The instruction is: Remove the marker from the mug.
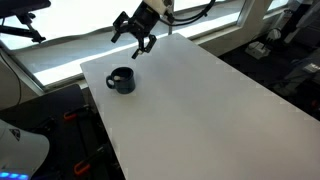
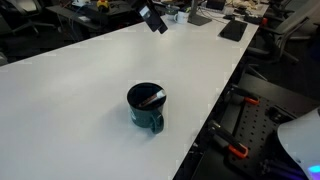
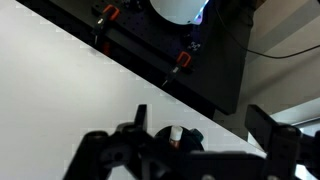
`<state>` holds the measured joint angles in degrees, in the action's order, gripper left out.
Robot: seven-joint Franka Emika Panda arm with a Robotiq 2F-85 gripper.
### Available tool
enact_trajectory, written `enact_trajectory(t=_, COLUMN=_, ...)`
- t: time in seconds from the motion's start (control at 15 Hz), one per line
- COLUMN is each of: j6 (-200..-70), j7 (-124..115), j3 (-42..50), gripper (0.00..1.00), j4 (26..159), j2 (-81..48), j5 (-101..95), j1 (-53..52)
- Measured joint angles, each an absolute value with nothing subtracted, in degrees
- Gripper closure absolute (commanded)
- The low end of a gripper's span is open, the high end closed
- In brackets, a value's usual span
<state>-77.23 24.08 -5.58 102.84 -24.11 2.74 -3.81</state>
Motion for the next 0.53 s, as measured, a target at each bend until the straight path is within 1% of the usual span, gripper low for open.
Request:
enact_trajectory(t=0.27, j6=-78.75, j7=21.58, j3=-6.45, gripper=0.0, j4=101.02, j2=-27.99, j5=0.19, j1=-5.38)
enact_trajectory(t=0.53, j6=-81.63, j7=19.61, j3=-7.61, gripper=0.0, j4=100.95, j2=-28.52, j5=-0.77, j1=-7.1)
